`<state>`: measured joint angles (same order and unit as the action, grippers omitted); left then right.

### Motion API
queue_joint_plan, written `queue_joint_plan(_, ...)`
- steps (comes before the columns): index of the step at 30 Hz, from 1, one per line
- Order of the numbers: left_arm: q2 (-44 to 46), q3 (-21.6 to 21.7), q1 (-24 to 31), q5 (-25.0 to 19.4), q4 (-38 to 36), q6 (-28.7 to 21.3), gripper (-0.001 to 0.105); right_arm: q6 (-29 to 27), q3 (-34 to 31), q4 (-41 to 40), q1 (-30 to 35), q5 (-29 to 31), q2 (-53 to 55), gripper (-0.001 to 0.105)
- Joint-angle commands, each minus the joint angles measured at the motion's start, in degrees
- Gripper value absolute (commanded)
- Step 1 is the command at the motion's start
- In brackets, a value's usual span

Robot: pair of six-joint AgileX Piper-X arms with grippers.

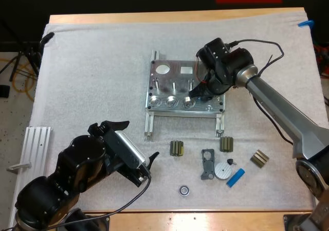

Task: Load cells from left to right

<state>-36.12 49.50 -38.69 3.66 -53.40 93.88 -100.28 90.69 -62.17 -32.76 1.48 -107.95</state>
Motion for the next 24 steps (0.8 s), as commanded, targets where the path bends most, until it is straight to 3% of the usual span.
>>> queue_joint_plan(1,-0.11,0.39,-0.06,0.01,1.06,-0.34,0.093,0.26,-0.77,-1.68,-0.21,-2.92,-0.54,0.000)
queue_joint_plan(8,-0.11,0.39,-0.06,0.01,1.06,-0.34,0.093,-0.09,-0.77,-2.65,-0.21,-0.13,-0.54,0.000)
queue_joint_plan(24,-0.11,0.39,-0.06,0.01,1.47,-0.34,0.093,0.17,-1.07,0.69,-0.21,0.04,-0.54,0.000)
